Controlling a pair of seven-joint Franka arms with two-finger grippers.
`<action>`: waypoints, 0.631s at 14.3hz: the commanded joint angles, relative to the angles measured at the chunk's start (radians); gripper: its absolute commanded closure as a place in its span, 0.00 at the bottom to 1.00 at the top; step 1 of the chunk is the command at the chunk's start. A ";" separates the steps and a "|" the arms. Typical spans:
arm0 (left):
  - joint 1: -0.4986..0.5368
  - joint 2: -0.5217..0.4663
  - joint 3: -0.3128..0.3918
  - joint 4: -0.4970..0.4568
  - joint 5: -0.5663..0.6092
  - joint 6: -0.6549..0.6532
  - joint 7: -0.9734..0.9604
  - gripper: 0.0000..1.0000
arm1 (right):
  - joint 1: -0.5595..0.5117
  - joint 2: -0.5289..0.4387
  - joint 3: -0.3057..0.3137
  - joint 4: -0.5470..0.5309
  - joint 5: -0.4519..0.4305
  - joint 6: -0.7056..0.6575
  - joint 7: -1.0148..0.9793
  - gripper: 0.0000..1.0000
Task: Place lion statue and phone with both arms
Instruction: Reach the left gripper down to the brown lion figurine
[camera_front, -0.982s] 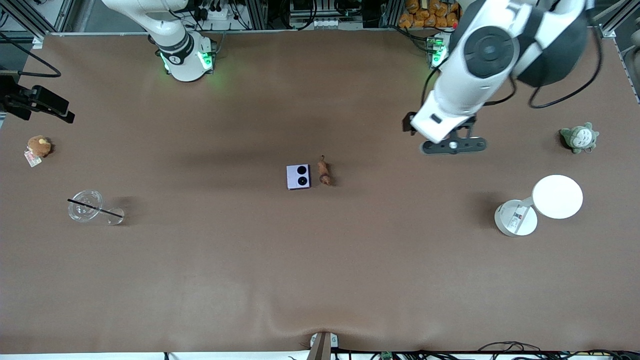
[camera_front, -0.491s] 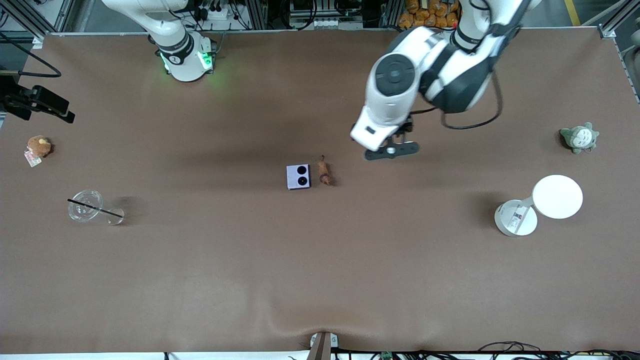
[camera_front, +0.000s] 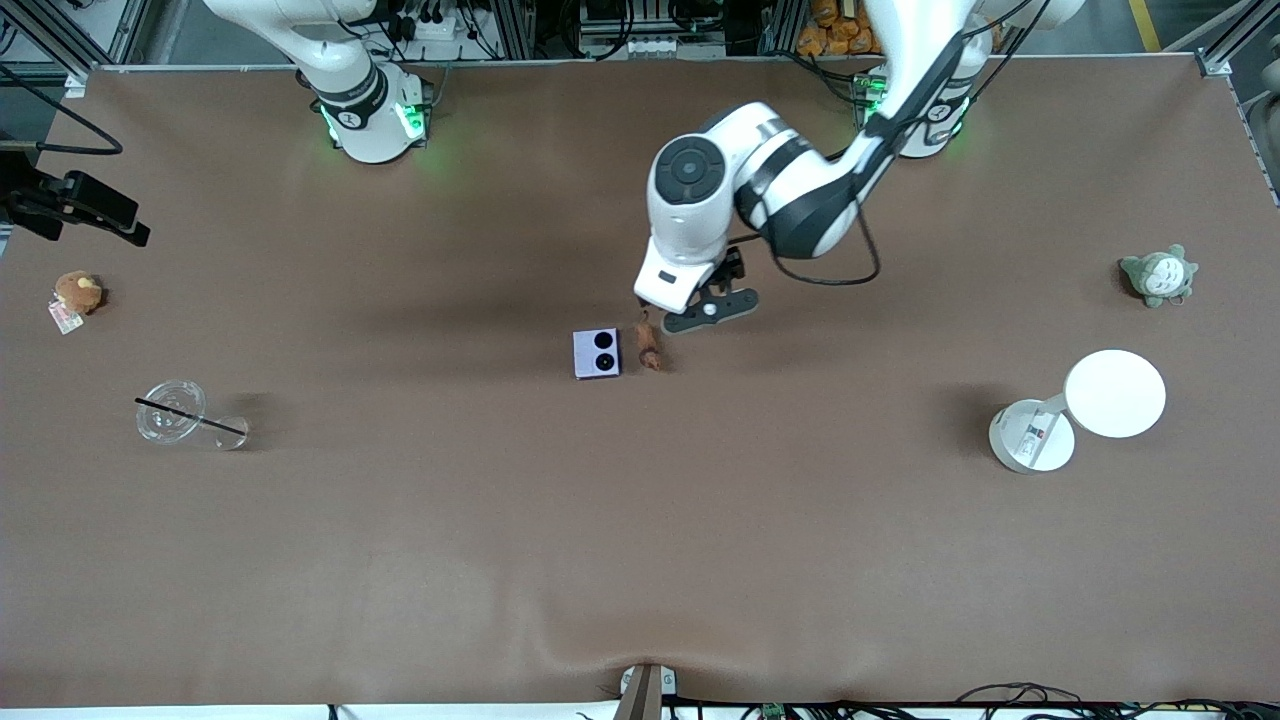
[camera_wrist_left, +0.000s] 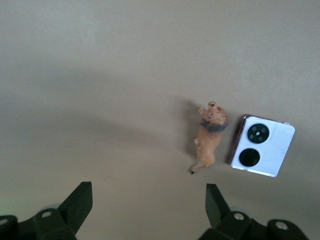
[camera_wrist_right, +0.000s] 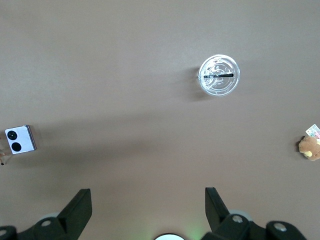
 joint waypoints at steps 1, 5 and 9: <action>-0.039 0.099 0.004 0.086 0.064 0.026 -0.126 0.00 | -0.003 0.005 0.003 0.012 -0.003 -0.011 0.003 0.00; -0.067 0.207 0.011 0.171 0.135 0.060 -0.208 0.01 | -0.003 0.005 0.003 0.012 -0.005 -0.011 0.003 0.00; -0.067 0.250 0.018 0.170 0.152 0.146 -0.243 0.08 | -0.003 0.005 0.003 0.012 -0.005 -0.009 0.005 0.00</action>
